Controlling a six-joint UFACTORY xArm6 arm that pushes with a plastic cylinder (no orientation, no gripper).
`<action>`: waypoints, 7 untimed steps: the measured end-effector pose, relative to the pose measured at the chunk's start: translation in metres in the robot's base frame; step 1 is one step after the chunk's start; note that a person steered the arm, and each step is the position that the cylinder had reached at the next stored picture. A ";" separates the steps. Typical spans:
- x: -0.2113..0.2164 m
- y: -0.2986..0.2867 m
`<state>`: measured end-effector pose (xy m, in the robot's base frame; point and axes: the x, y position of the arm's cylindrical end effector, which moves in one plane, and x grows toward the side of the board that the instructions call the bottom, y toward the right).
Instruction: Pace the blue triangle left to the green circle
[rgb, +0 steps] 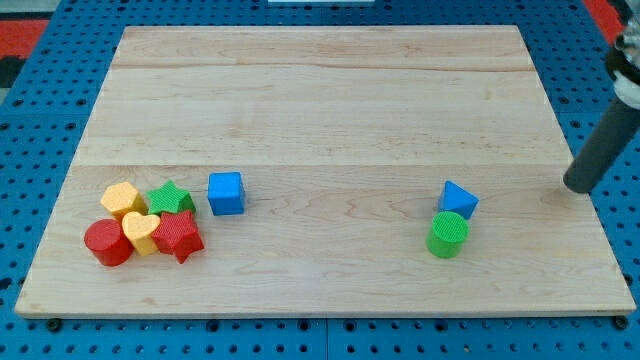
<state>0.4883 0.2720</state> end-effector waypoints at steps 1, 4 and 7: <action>-0.004 -0.082; -0.002 -0.200; -0.022 -0.263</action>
<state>0.4663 0.0093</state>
